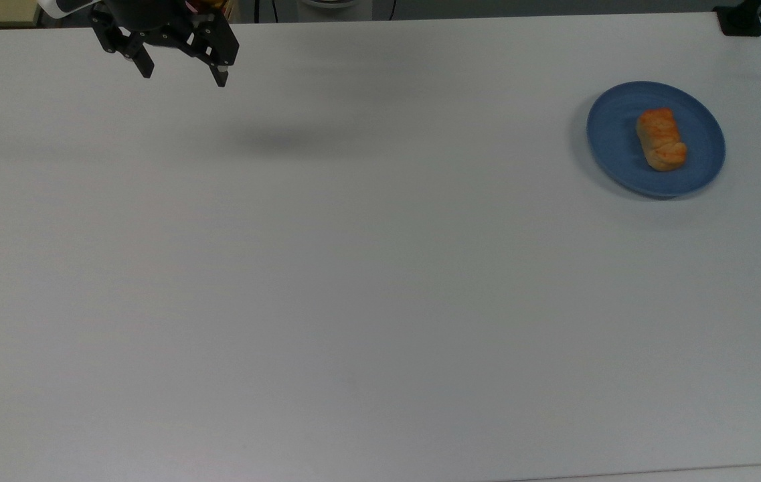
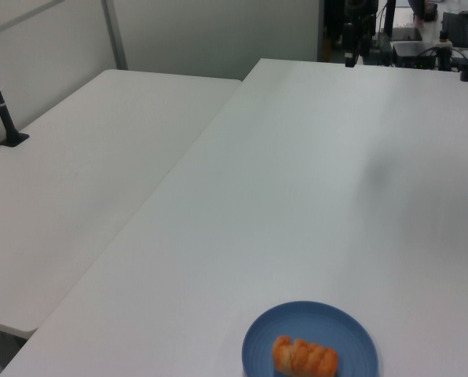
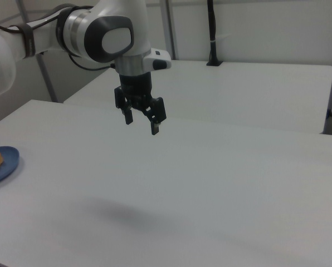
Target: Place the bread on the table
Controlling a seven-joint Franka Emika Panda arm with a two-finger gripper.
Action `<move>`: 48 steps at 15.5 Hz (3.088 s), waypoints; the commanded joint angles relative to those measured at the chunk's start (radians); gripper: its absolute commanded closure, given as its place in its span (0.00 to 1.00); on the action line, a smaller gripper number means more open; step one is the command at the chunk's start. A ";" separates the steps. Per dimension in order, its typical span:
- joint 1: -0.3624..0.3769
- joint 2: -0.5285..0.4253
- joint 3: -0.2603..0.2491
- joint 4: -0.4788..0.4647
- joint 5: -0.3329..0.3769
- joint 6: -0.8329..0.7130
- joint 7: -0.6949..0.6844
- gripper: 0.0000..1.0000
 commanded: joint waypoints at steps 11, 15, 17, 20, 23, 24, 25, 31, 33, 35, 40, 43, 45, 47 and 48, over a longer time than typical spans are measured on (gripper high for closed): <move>-0.018 -0.049 -0.001 -0.027 -0.002 -0.009 0.002 0.00; -0.002 -0.047 0.008 -0.010 0.016 0.003 0.003 0.00; 0.022 -0.051 0.029 0.002 0.039 -0.006 0.009 0.00; 0.105 -0.055 0.043 0.005 0.074 0.005 0.118 0.00; 0.247 -0.051 0.043 0.005 0.073 0.020 0.218 0.00; 0.305 -0.048 0.043 0.005 0.073 0.031 0.251 0.00; 0.370 -0.038 0.043 0.005 0.070 0.044 0.303 0.00; 0.675 0.113 0.043 0.062 0.065 0.303 0.597 0.00; 0.740 0.187 0.042 0.117 0.056 0.333 0.661 0.00; 0.792 0.228 0.043 0.125 0.058 0.359 0.680 0.00; 0.896 0.297 0.042 0.124 0.054 0.426 0.732 0.00; 0.930 0.350 0.042 0.124 0.054 0.478 0.735 0.00; 0.944 0.388 0.042 0.124 0.054 0.553 0.746 0.00; 0.947 0.440 0.040 0.125 0.045 0.589 0.775 0.00; 0.961 0.459 0.040 0.125 0.022 0.588 0.776 0.00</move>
